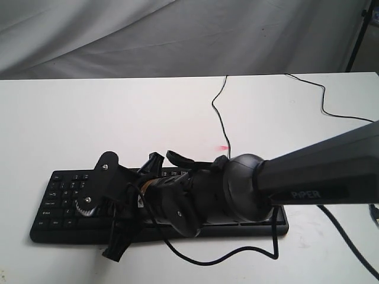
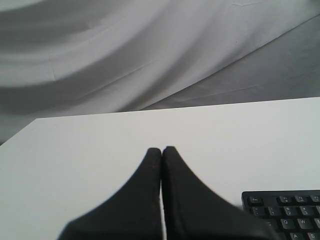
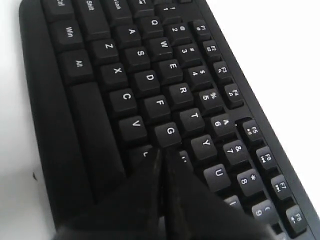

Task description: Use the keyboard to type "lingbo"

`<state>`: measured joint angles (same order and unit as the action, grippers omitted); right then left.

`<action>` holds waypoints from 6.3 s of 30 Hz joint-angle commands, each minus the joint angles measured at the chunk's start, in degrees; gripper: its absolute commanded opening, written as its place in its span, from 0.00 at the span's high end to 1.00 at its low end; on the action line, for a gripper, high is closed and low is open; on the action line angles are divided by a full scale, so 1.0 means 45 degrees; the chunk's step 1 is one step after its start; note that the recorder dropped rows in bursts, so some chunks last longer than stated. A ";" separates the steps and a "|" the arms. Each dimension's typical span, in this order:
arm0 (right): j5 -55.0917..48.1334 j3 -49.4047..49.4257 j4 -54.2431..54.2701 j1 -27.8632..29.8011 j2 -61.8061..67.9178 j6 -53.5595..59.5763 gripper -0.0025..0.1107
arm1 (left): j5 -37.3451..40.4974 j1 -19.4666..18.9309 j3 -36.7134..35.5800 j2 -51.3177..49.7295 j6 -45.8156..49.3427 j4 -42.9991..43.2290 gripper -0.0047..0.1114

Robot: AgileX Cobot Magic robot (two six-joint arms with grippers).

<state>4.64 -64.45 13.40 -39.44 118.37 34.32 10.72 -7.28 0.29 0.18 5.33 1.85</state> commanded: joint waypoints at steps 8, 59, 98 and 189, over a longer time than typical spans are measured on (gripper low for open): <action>0.0171 -0.0081 0.0002 0.0167 0.0003 -0.0068 0.98 | -0.0055 0.0049 -0.0065 -0.0040 -0.0035 -0.0007 0.95; -0.1200 -0.2223 -0.0810 0.0220 0.1097 -0.0765 0.98 | -0.0055 0.0049 -0.0065 -0.0040 -0.0035 -0.0007 0.95; -0.2168 -0.1803 -0.0810 0.0303 0.0175 -0.0765 0.98 | -0.0055 0.0049 -0.0065 -0.0040 -0.0035 -0.0007 0.95; -0.1115 -0.0130 -0.1391 0.1899 -0.0177 -0.0735 0.98 | -0.0055 0.0049 -0.0065 -0.0040 -0.0035 -0.0007 0.95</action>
<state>-1.72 -65.52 7.64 -31.25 118.14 31.11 10.72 -7.28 0.29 0.18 5.33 1.85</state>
